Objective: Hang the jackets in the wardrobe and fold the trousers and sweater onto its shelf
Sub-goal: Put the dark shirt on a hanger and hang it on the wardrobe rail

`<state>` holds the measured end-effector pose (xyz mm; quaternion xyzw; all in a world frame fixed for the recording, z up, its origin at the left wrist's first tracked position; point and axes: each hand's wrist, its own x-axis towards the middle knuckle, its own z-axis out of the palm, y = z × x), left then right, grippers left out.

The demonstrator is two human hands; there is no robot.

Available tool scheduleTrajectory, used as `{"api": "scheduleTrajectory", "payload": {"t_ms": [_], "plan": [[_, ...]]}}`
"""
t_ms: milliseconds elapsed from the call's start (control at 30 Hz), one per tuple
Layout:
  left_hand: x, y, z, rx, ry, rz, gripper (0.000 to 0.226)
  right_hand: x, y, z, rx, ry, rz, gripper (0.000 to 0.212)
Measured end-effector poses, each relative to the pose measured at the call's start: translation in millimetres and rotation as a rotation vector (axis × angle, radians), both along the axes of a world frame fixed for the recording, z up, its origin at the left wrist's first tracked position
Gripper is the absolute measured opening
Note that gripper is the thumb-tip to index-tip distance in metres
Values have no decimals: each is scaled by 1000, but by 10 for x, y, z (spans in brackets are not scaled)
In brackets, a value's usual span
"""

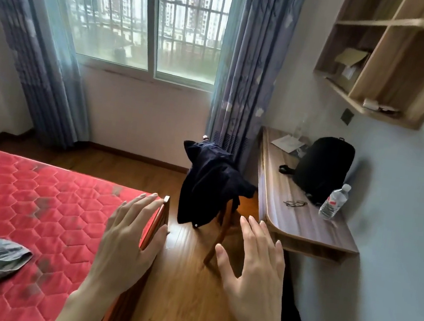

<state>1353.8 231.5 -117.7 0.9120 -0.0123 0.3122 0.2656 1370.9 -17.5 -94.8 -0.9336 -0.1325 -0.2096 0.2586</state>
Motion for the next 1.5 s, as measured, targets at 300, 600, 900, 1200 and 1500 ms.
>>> {"api": "scheduleTrajectory", "payload": {"t_ms": [300, 600, 900, 1200, 1500], "plan": [[1618, 612, 16, -43, 16, 17, 51, 1656, 582, 70, 3, 29, 8, 66], [2818, 1034, -129, -31, 64, -42, 49, 2774, 1041, -71, -34, 66, -41, 64], [3809, 1275, -492, 41, 184, -52, 50, 3826, 1324, -286, -50, 166, -36, 66], [5110, 1327, -840, 6, 271, -16, 47, 5260, 1463, -691, -94, 283, -18, 65], [6524, 1300, -1163, -128, 475, 90, 63, 6718, 1632, -1207, -185, 573, 63, 68]]}}
